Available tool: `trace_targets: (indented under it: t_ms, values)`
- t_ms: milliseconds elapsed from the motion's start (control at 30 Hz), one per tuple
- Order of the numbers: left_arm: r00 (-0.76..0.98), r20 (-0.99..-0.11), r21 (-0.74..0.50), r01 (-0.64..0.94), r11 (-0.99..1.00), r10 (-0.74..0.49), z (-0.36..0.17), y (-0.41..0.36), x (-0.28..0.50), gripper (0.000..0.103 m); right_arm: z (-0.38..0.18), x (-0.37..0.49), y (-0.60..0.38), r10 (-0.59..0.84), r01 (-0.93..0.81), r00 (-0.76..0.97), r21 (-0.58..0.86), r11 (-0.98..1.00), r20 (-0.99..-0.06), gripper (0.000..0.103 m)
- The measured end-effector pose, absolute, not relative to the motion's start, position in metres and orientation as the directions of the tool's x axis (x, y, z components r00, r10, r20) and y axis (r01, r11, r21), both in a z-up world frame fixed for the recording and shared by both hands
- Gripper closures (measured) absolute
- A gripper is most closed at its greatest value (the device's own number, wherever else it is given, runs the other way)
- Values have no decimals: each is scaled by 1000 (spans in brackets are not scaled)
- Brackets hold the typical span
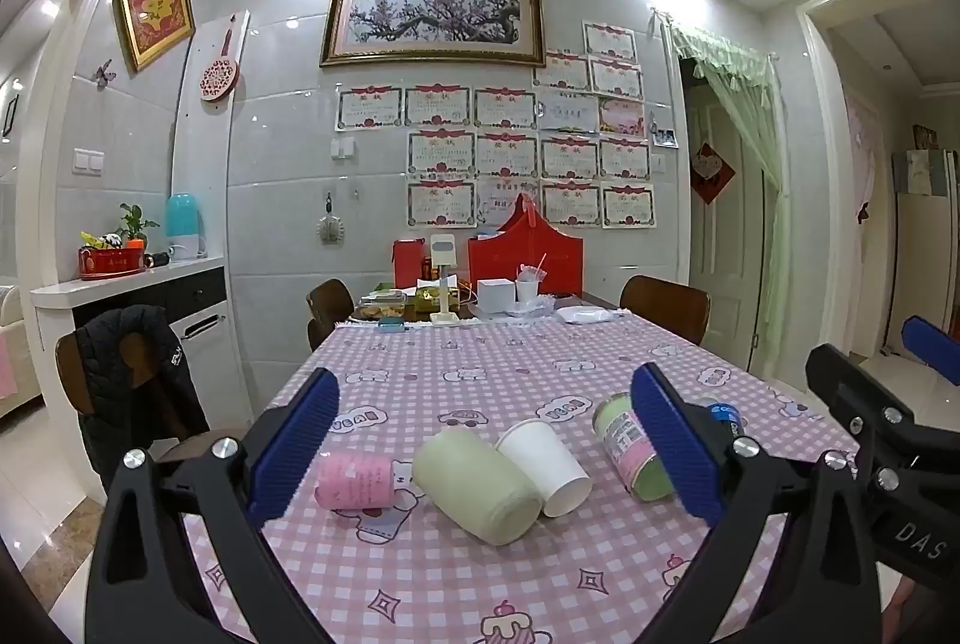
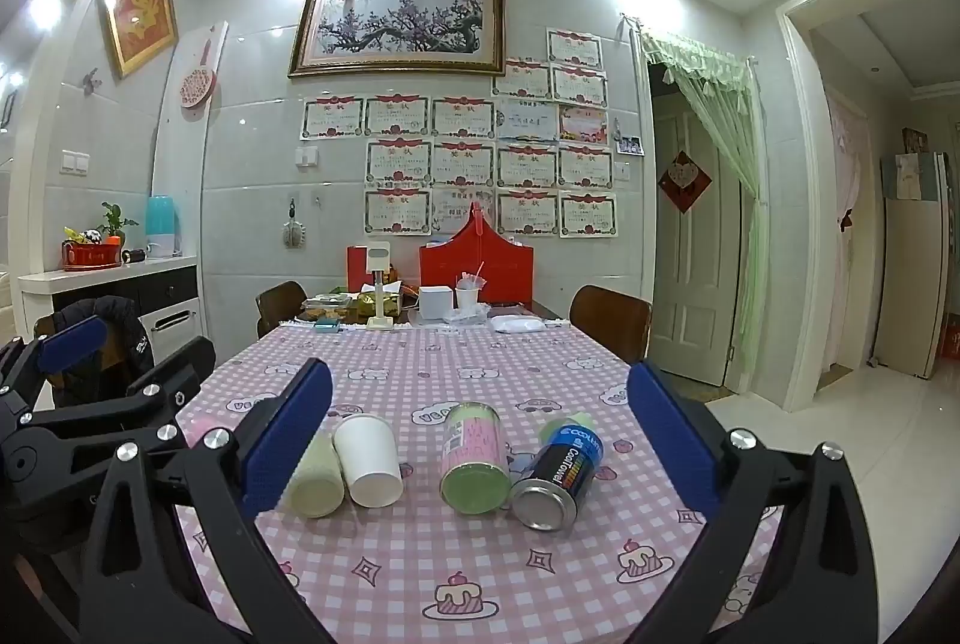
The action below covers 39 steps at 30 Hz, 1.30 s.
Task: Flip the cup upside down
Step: 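Move the left tool toward the pale green cup lying on its side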
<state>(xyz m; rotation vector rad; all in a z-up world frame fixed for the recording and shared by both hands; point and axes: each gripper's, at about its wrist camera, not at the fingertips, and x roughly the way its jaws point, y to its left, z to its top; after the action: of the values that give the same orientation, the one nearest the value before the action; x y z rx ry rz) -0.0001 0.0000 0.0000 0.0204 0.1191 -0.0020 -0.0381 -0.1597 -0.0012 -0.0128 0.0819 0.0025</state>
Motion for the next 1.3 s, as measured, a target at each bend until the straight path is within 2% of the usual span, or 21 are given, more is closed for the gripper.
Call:
trace_targets:
  t_ms: [733,933,1300]
  values:
    - [991,-131,18,4,1000,-2,0,1,0,7,-6,-37,-161,1,-2,996,-11,1000,-91,8]
    - [991,-136,17,6,1000,-4,-24,-2,11,7,-6,-32,-161,-3,2,995,-7,1000,-100,8]
    - [988,-157,24,2,1000,1,-16,-4,13,7,-11,-30,-161,-2,2,993,-1,1000,-114,8]
